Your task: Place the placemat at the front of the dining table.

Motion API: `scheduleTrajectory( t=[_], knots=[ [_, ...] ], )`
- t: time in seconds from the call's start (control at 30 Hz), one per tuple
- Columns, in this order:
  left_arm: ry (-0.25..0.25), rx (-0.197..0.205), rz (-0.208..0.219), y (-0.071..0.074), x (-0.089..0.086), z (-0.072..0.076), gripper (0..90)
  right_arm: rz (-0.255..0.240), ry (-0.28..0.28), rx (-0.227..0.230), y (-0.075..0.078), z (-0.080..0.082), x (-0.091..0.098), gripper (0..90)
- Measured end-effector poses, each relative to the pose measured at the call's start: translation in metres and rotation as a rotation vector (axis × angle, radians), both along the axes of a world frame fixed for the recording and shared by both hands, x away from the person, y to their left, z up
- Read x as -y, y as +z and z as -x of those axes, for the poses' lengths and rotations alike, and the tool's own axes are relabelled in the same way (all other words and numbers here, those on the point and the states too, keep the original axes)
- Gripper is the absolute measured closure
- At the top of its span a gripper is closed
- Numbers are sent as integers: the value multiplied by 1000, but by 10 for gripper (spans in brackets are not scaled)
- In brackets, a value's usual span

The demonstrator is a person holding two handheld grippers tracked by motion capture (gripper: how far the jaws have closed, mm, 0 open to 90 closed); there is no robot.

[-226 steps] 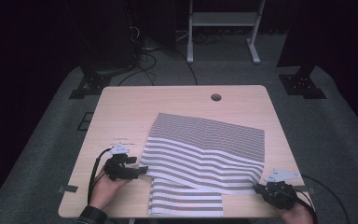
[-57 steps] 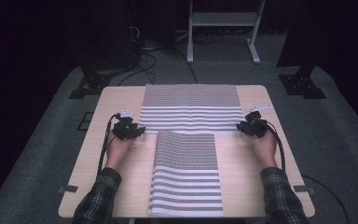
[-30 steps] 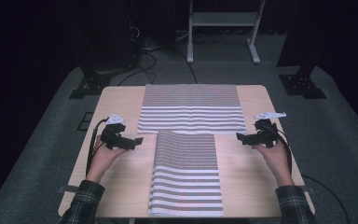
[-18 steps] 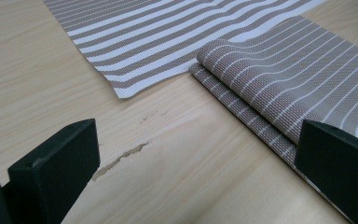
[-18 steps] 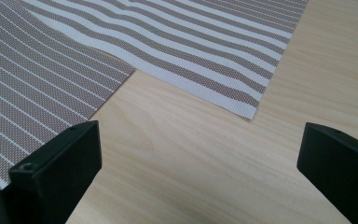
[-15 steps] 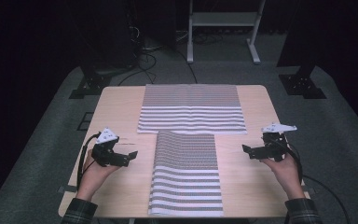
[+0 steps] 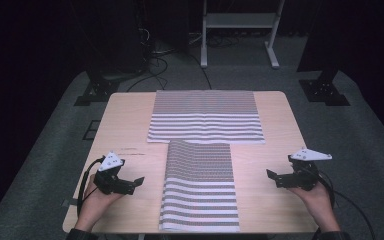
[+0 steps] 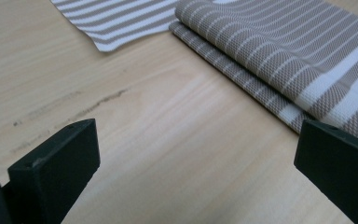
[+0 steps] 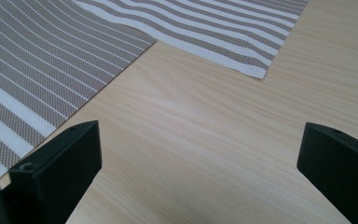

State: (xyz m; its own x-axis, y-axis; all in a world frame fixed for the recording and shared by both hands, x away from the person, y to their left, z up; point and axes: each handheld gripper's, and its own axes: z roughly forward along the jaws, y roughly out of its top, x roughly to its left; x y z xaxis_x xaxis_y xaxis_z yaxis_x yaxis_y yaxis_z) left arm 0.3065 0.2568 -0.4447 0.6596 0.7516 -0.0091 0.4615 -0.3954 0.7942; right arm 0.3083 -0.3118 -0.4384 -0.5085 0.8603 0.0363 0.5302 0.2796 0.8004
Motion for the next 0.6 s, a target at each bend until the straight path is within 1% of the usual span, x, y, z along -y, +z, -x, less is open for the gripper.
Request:
scheduleTrajectory(
  t=[0.07, 0.17, 0.33, 0.43, 0.57, 0.6],
  knots=[
    [-2, -4, -13, -3, -1, 5, 0, -3, 6, 15, -3, 7, 3, 0],
    [-8, -6, -19, -7, -2, 12, 0, -11, 10, 20, -8, 17, 6, 0],
    [-16, -18, -28, -14, -2, 20, 0, 6, 5, 19, -17, 30, 12, 0],
    [-22, -27, -60, -18, -3, 23, 0, -9, -2, -1, -23, 37, 17, 0],
    [-23, -44, -75, -25, -4, 27, 0, -6, -12, -21, -32, 45, 24, 0],
    [-25, -48, -85, -27, -5, 28, 0, -6, -15, -26, -34, 46, 25, 0]
  ],
)
